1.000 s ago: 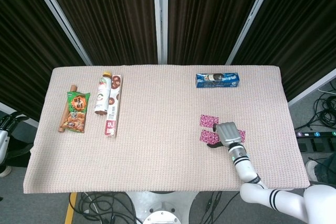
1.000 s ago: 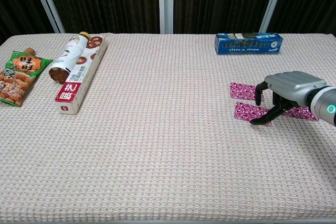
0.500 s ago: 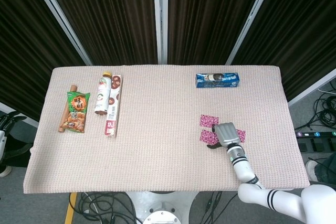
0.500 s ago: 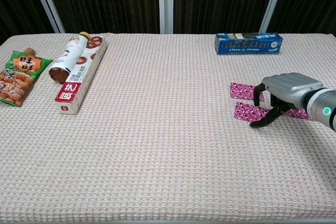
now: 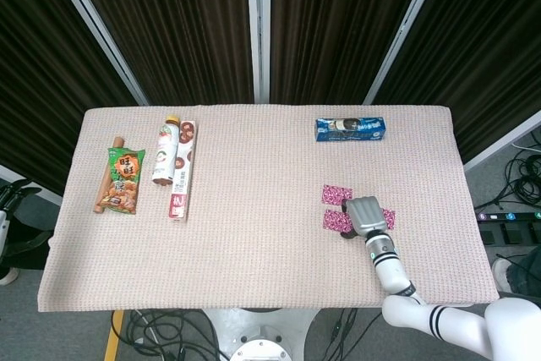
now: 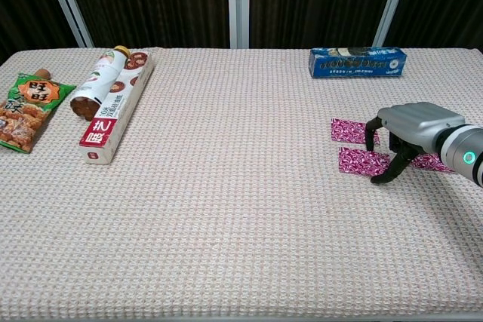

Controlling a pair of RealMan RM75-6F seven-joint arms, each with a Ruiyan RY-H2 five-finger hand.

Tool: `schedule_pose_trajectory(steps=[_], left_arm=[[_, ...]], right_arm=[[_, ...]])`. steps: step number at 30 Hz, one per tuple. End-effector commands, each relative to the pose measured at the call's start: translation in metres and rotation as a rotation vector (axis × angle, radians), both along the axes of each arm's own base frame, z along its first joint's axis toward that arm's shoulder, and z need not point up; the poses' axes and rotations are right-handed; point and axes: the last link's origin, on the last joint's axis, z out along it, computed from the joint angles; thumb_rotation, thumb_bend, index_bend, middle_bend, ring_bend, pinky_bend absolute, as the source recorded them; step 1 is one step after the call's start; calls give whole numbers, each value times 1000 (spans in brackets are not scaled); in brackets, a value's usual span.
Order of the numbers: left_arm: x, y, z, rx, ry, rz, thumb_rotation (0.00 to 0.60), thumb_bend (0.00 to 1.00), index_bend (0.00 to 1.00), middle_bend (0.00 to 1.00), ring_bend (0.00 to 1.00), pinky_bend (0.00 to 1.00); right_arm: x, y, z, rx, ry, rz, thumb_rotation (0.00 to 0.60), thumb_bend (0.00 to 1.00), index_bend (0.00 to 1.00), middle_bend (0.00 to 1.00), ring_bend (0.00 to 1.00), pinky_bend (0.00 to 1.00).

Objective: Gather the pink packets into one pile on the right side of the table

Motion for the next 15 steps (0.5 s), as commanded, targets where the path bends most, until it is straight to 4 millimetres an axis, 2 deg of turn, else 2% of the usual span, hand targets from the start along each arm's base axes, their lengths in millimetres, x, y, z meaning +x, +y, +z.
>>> schedule_pose_trajectory(steps=[1, 8, 15], left_arm=[[0, 0, 0, 1, 0, 0, 600, 0, 312, 293, 234, 344], [0, -1, 0, -1, -2, 0, 600, 0, 312, 293, 234, 344], [4, 0, 0, -2, -1, -11, 600, 0, 312, 293, 233, 344]], right_arm=[[0, 0, 0, 0, -4, -1, 523, 34, 459, 1000, 1000, 993], [4, 1, 4, -14, -30, 11, 527, 36, 480, 1000, 1000, 993], [10, -1, 20, -50, -67, 24, 527, 37, 480, 1000, 1000, 994]])
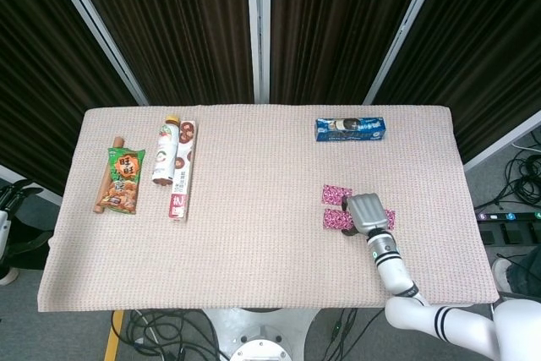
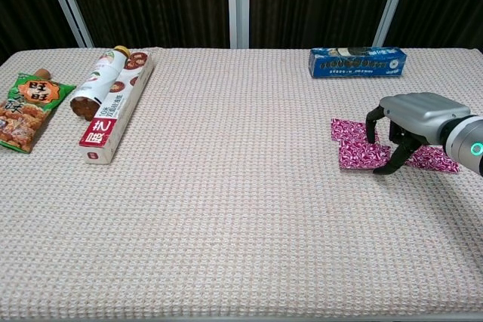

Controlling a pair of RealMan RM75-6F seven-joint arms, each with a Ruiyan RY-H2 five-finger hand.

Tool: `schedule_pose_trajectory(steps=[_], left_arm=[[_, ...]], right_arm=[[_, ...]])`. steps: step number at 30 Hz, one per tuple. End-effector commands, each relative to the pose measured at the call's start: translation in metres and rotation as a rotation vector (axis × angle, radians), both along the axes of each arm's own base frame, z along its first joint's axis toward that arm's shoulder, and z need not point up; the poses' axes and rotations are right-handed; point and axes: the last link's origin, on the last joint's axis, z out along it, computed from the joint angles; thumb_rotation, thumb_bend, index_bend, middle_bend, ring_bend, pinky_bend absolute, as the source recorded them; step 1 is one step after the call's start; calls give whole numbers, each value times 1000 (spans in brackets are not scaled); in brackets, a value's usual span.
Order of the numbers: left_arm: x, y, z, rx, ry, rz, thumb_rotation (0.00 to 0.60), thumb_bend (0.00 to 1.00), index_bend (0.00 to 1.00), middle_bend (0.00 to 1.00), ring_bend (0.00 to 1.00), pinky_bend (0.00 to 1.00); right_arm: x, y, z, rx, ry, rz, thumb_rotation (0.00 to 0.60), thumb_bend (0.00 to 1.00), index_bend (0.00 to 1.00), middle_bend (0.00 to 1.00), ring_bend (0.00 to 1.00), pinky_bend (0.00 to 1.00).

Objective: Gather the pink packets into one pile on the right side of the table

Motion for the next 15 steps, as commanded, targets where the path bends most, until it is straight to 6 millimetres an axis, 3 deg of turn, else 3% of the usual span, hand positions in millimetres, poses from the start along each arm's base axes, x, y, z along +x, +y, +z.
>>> schedule_pose_trajectory(steps=[1, 5, 15], left_arm=[[1, 0, 0, -1, 1, -3, 600, 0, 312, 293, 233, 344], [2, 0, -3, -8, -5, -2, 600, 0, 312, 293, 234, 344], [5, 0, -10, -31, -1, -5, 600, 0, 312, 293, 234, 344]], right_arm=[[0, -1, 8, -16, -9, 3, 524, 37, 480, 1000, 1000, 994], [-6, 0, 23, -34, 8, 3, 524, 36, 480, 1000, 1000, 994], [-60, 0, 59, -63, 77, -92, 535, 33, 480, 1000, 1000, 994]])
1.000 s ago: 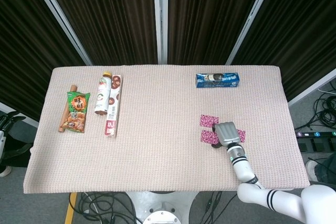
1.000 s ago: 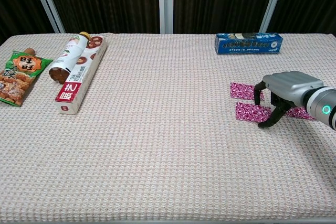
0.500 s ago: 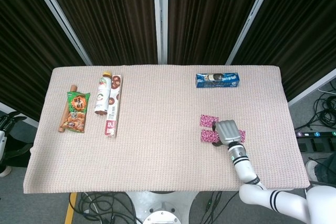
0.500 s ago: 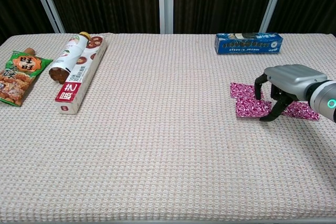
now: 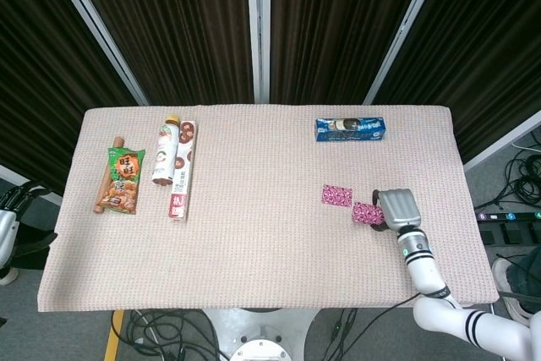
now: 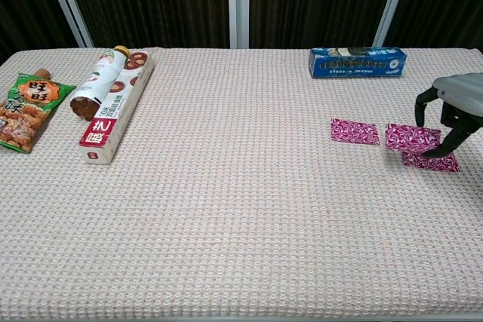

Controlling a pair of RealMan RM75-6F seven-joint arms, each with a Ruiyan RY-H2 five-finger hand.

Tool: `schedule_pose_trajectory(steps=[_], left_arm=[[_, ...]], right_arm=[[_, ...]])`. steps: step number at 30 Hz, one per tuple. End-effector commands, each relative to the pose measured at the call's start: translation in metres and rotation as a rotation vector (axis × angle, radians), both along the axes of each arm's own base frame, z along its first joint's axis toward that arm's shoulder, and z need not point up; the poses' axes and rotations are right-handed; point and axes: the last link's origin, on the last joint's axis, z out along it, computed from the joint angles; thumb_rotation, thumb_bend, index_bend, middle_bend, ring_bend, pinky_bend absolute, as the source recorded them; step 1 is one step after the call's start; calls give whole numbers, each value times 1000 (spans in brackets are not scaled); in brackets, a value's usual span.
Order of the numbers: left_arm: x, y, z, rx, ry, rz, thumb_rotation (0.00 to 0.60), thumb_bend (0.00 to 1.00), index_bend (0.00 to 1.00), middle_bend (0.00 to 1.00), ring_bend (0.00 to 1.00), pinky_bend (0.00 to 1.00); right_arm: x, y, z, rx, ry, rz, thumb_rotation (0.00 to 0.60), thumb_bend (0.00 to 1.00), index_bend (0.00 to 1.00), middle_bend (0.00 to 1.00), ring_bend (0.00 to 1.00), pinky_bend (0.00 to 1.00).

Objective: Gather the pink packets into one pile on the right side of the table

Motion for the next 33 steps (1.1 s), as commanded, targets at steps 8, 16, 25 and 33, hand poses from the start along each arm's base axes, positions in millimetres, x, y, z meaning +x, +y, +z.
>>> schedule_pose_trajectory(steps=[8, 16, 25, 33], left_arm=[[3, 0, -6, -16, 12, -4, 600, 0, 312, 293, 234, 344], [4, -1, -4, -10, 18, 0, 600, 0, 312, 293, 234, 344], [2, -2, -2, -13, 15, 2, 600, 0, 312, 293, 234, 344], [-1, -2, -1, -13, 13, 7, 600, 0, 313, 293, 234, 344]], right_arm=[[-32, -1, 8, 2, 16, -59, 527, 33, 480, 1000, 1000, 994], [-36, -2, 2, 10, 8, -65, 528, 33, 479, 1000, 1000, 994], [-32, -5, -6, 19, -1, -56, 522, 34, 480, 1000, 1000, 994], [-34, -6, -8, 22, 12, -64, 525, 35, 479, 1000, 1000, 994]])
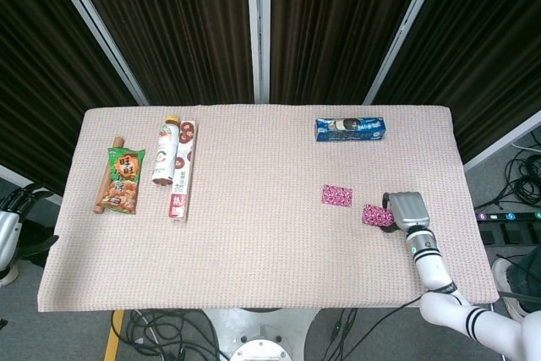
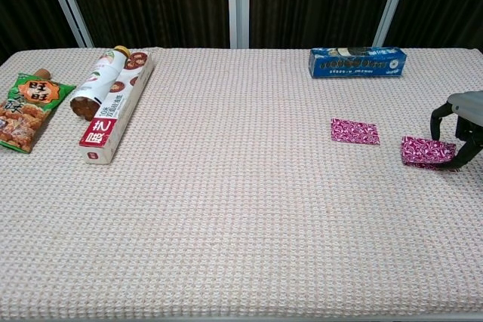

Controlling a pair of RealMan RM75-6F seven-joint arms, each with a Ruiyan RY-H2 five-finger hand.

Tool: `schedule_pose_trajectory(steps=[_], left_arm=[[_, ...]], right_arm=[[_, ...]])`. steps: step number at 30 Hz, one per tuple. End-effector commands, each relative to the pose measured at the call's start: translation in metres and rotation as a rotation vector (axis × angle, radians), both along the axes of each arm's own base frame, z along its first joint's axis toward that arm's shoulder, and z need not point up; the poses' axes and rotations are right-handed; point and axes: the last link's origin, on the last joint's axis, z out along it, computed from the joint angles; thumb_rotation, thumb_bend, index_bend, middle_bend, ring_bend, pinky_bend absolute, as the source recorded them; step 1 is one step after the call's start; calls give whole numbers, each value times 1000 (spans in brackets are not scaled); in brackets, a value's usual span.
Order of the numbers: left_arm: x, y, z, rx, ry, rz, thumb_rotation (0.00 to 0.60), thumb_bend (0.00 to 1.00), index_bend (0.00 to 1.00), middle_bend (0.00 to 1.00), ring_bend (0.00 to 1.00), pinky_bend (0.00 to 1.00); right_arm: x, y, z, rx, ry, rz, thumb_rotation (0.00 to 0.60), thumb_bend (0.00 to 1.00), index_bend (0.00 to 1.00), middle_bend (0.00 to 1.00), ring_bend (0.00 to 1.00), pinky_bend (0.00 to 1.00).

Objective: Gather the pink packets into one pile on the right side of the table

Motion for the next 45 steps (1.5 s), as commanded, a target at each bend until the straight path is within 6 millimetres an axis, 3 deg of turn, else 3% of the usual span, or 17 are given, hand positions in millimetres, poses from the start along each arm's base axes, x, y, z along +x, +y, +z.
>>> schedule_pose_trajectory(steps=[1, 20, 36, 45], left_arm=[[0, 0, 0, 1, -1, 1, 600, 0, 313, 293, 234, 344], [-3, 0, 1, 2, -5, 5, 600, 0, 312, 293, 234, 344], [2, 2, 2, 2, -12, -9, 600, 0, 312, 293, 234, 344], [3, 2, 3, 1, -18, -13, 600, 0, 312, 293, 234, 344]], right_arm=[[-1, 0, 0, 1, 3, -3, 524, 35, 479, 1000, 1000, 994], [-2, -2, -4, 11, 14, -12, 525, 25, 423, 1000, 1000, 994], [0, -1, 1, 9, 15, -12, 485, 17, 387, 1000, 1000, 993], [22, -14, 11, -44, -38, 31, 478, 17, 387, 1000, 1000, 993]])
